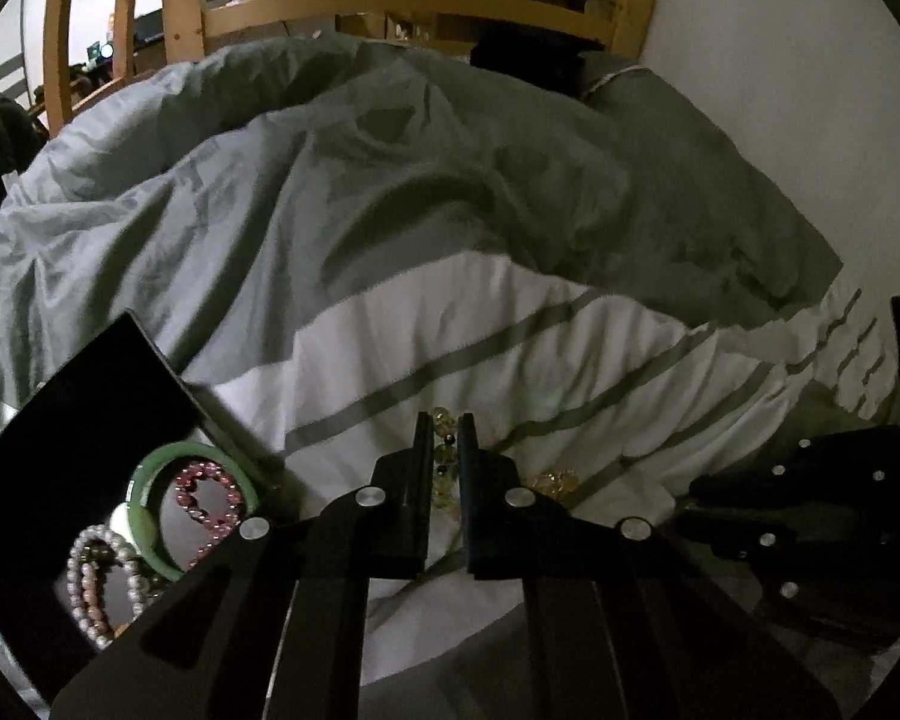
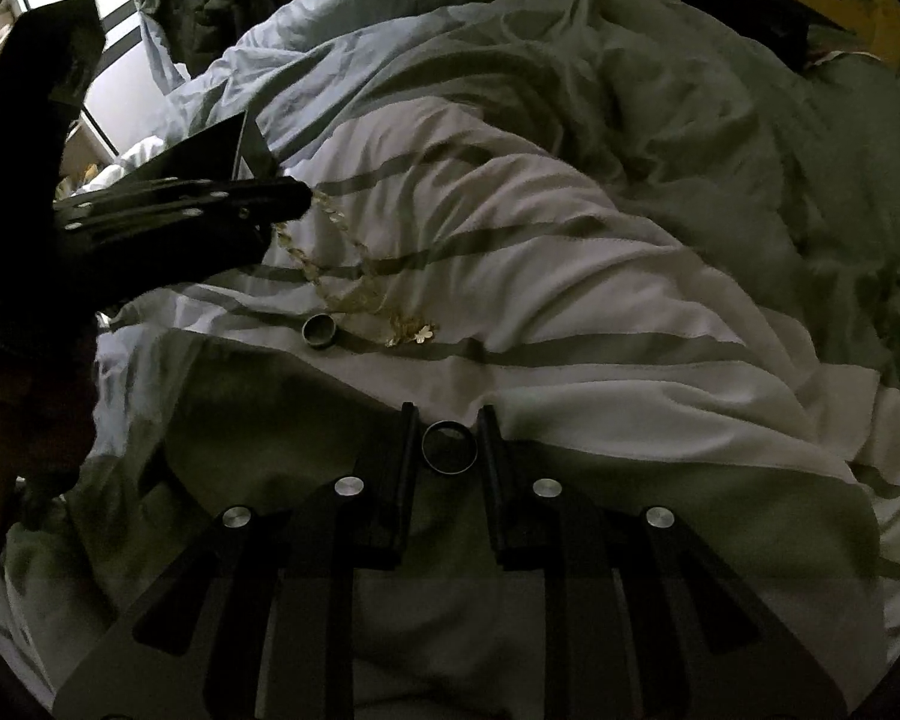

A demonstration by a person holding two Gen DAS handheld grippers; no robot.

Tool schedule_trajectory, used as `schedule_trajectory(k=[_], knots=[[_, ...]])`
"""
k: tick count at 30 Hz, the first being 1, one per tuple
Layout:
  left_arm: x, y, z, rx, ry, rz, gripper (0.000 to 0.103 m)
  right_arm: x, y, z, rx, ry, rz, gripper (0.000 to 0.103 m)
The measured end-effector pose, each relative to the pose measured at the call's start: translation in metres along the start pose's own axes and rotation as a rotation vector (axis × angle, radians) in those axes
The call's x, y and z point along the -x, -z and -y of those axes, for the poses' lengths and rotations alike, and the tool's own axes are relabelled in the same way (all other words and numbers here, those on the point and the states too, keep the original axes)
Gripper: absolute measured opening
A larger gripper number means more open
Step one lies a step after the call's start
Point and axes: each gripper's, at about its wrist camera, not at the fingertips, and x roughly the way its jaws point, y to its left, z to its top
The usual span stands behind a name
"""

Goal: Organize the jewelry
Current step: 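Grasp the gold chain with the left tool while the right tool grasps the dark ring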

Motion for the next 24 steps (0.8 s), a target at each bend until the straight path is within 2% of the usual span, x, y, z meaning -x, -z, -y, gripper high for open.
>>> schedule_trajectory(k=[6,24], knots=[[0.022,0.000,-0.002,0.010,-0.022,0.020,0.008,0.008,0.001,-0.007,0.031,0.029,0.034,0.020],[0.086,0.018,-0.011,0.009,-0.097,0.005,0.008,0.042,-0.006,-0.021,0.039,0.089,0.075,0.020]])
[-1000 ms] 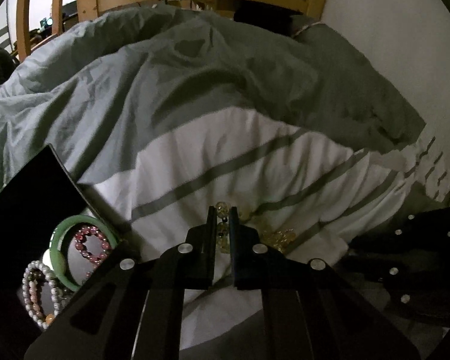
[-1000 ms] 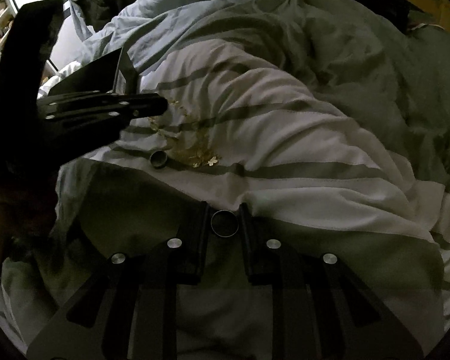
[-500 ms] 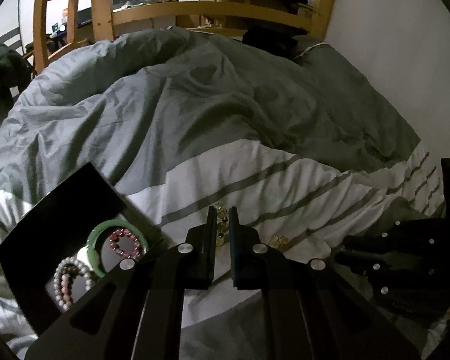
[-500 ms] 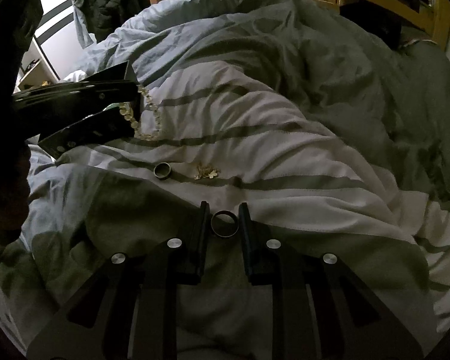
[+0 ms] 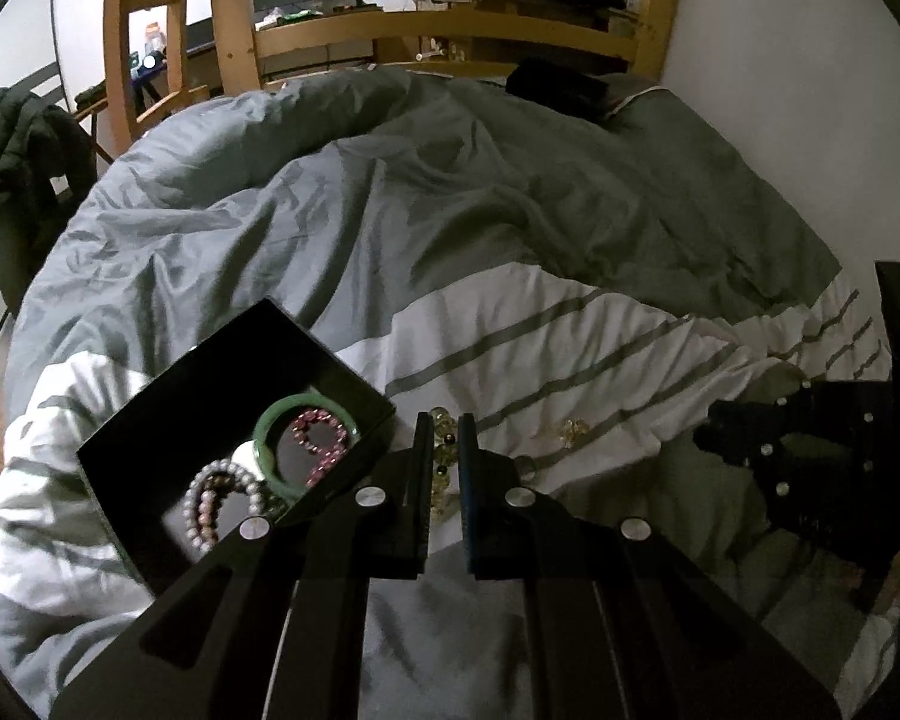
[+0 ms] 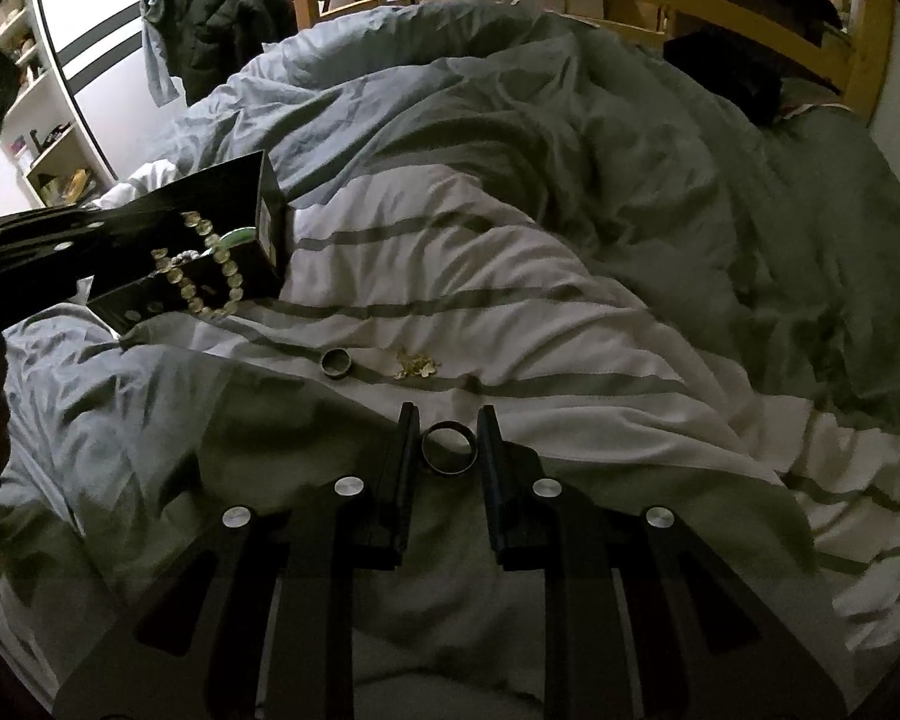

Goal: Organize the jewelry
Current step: 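Grasp the gold chain with the left tool while the right tool grasps the dark ring, then carry the gold chain and dark ring over the black box with both tools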

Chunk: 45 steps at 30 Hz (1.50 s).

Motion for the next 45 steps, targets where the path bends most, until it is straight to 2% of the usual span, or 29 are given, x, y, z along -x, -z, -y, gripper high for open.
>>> schedule_trajectory(k=[12,30,45], knots=[[0.028,0.006,-0.031,0.037,-0.043,0.026,0.008,0.022,-0.030,-0.042,0.066,-0.010,0.015,0.020],[0.040,0.002,-0.077,0.107,-0.088,0.025,0.008,0.007,-0.080,-0.092,0.137,-0.028,0.012,0.020],[0.050,0.002,-0.121,0.164,-0.142,0.032,0.008,-0.003,-0.123,-0.136,0.191,-0.082,0.023,0.020]])
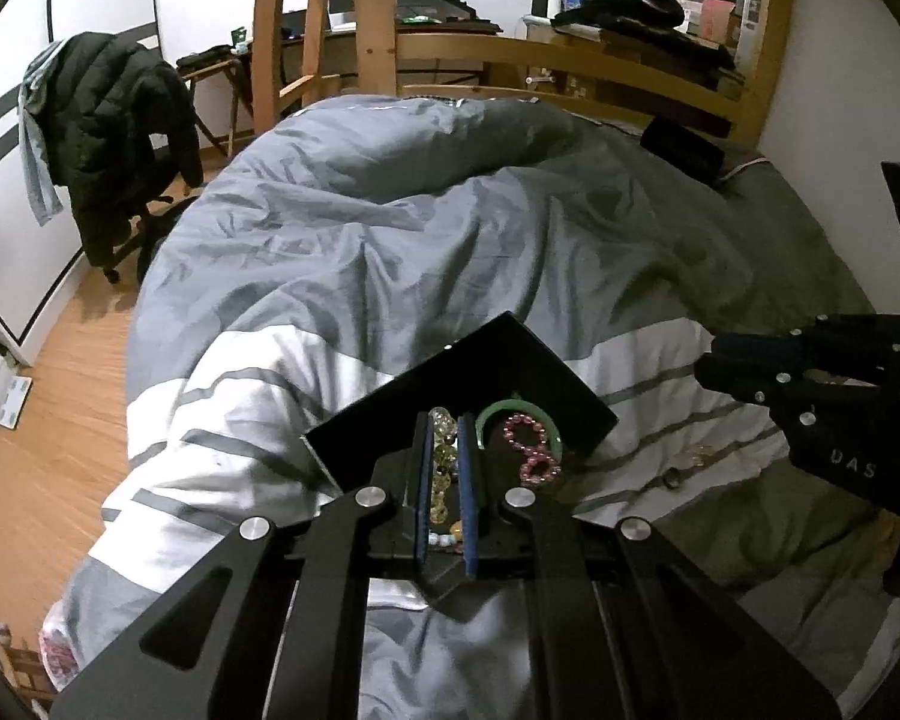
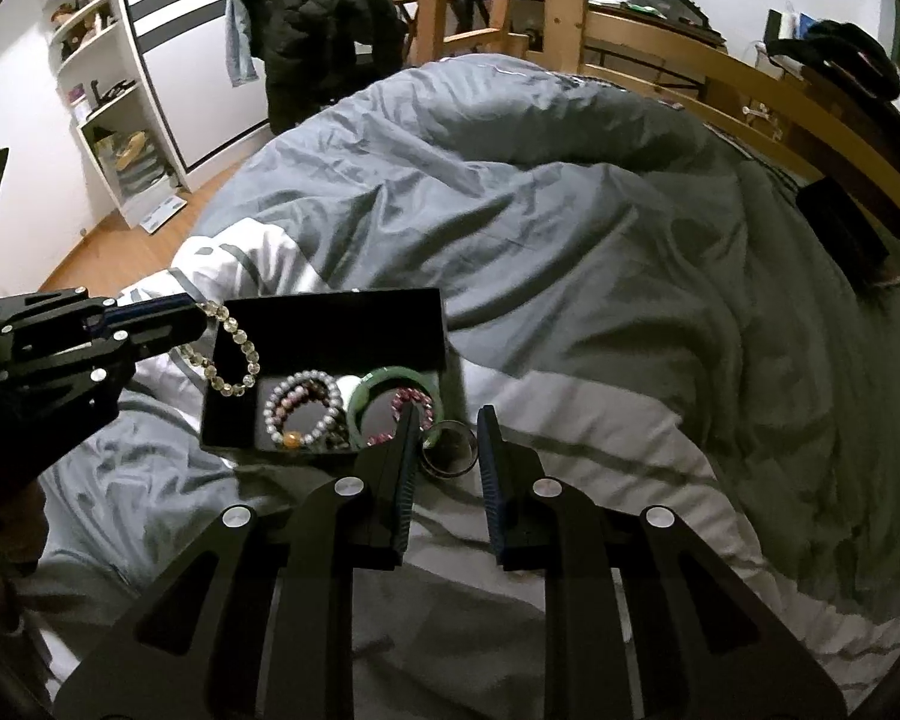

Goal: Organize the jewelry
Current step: 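Carry the gold chain and dark ring over the black box with both tools, then open both tools to drop the chain and ring into the box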

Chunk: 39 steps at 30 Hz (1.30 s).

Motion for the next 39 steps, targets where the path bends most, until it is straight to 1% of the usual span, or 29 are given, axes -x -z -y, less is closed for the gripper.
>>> schedule_trajectory(k=[8,16,29,39], knots=[[-0.004,0.000,-0.011,0.015,-0.010,-0.018,0.008,-0.012,-0.014,-0.020,0.031,-0.023,-0.004,0.020],[-0.016,0.005,-0.020,0.034,-0.003,-0.049,0.008,-0.033,-0.020,-0.033,0.048,-0.046,-0.035,0.020],[-0.039,0.007,-0.026,0.051,0.015,-0.108,0.008,-0.084,-0.013,-0.038,0.045,-0.081,-0.105,0.020],[-0.040,0.006,-0.028,0.068,0.007,-0.107,0.008,-0.090,-0.010,-0.039,0.052,-0.097,-0.106,0.021]])
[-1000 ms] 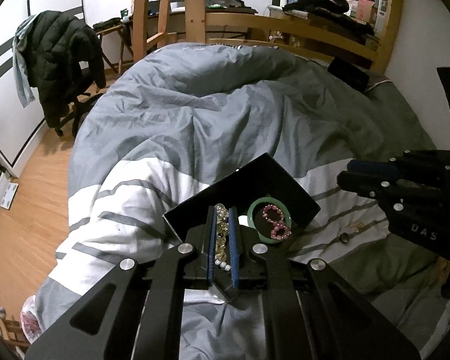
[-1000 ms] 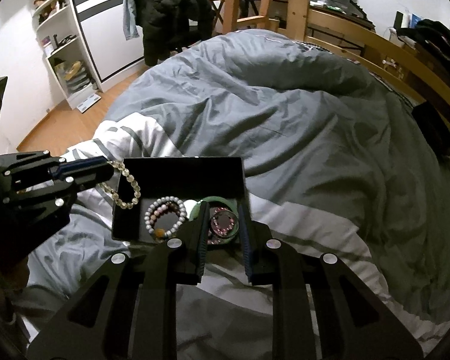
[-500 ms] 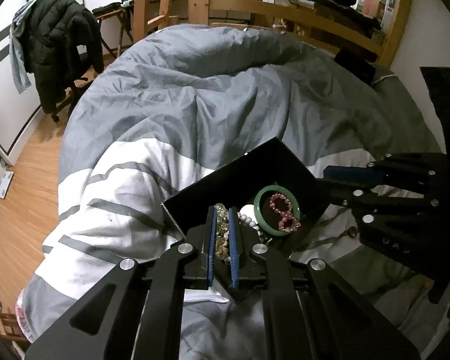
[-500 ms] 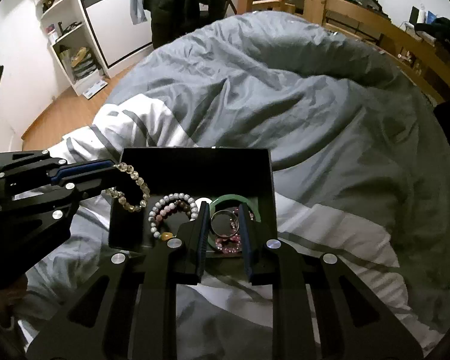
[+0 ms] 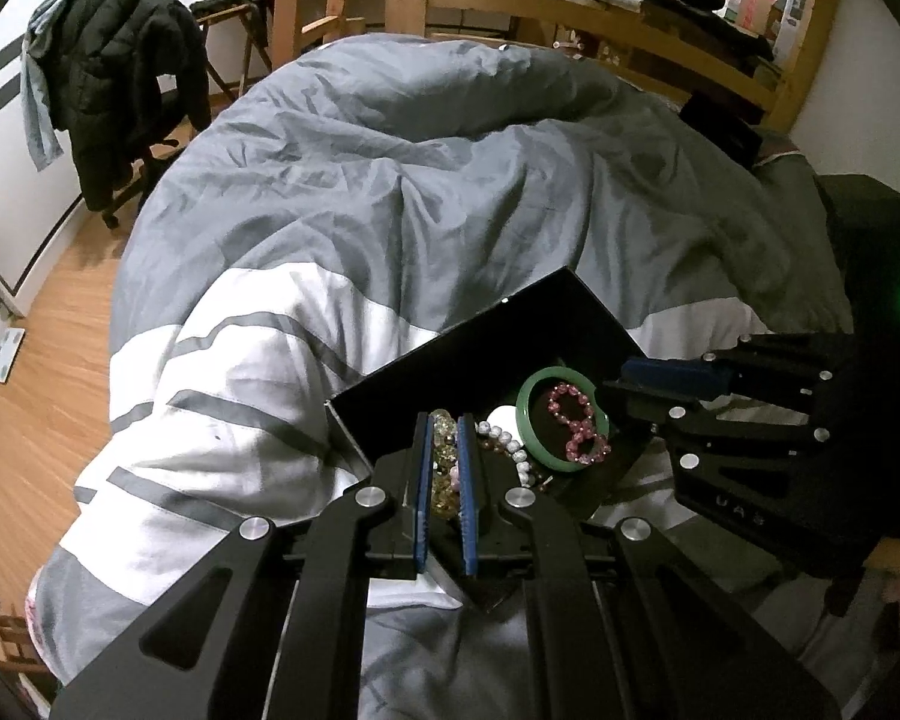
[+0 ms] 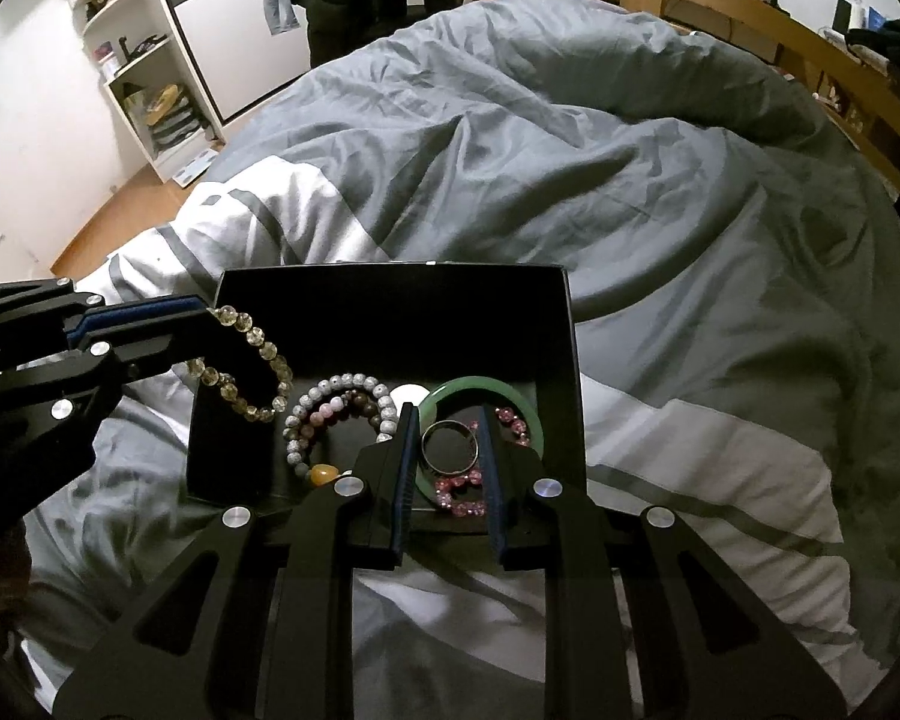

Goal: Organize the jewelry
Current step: 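Open both tools to drop the chain and ring into the box, then reach the left tool to the silver ring while the right tool reaches the gold flower charm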

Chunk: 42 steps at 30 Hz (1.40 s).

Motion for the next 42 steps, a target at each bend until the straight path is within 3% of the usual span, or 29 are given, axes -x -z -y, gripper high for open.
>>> schedule_trajectory(k=[5,7,9,11,15,17,20,26,31,36,39,42], knots=[[0.002,0.000,-0.001,0.010,-0.006,0.003,0.008,0.001,-0.001,-0.001,-0.001,-0.003,0.000,0.022],[0.003,-0.001,-0.003,0.018,0.000,0.004,0.009,0.001,-0.001,0.000,-0.006,-0.004,0.000,0.028],[0.005,-0.001,-0.004,0.027,0.000,0.009,0.023,0.003,-0.001,-0.001,-0.011,-0.004,0.008,0.047],[0.008,-0.001,-0.005,0.033,-0.033,0.033,0.063,0.008,-0.001,-0.001,-0.017,-0.010,0.026,0.054],[0.014,-0.002,-0.006,0.039,-0.018,0.065,0.065,0.021,-0.003,0.006,-0.038,0.007,0.054,0.059],[0.017,-0.002,-0.005,0.036,-0.018,0.085,0.083,0.030,-0.001,0.014,-0.051,0.021,0.071,0.064],[0.022,-0.004,-0.001,0.033,-0.017,0.120,0.093,0.051,0.004,0.032,-0.082,0.050,0.108,0.076],[0.033,-0.001,0.022,-0.012,0.043,0.194,0.094,0.103,0.028,0.072,-0.134,0.129,0.163,0.081],[0.037,0.009,0.069,-0.120,0.072,0.234,0.094,0.135,0.056,0.092,-0.144,0.178,0.182,0.081],[0.026,0.023,0.114,-0.171,0.142,0.232,0.094,0.137,0.087,0.113,-0.159,0.211,0.139,0.062],[0.014,0.034,0.143,-0.219,0.189,0.213,0.093,0.126,0.102,0.130,-0.199,0.187,0.114,0.051],[-0.003,0.046,0.170,-0.310,0.207,0.175,0.074,0.107,0.115,0.143,-0.217,0.148,0.090,0.042]])
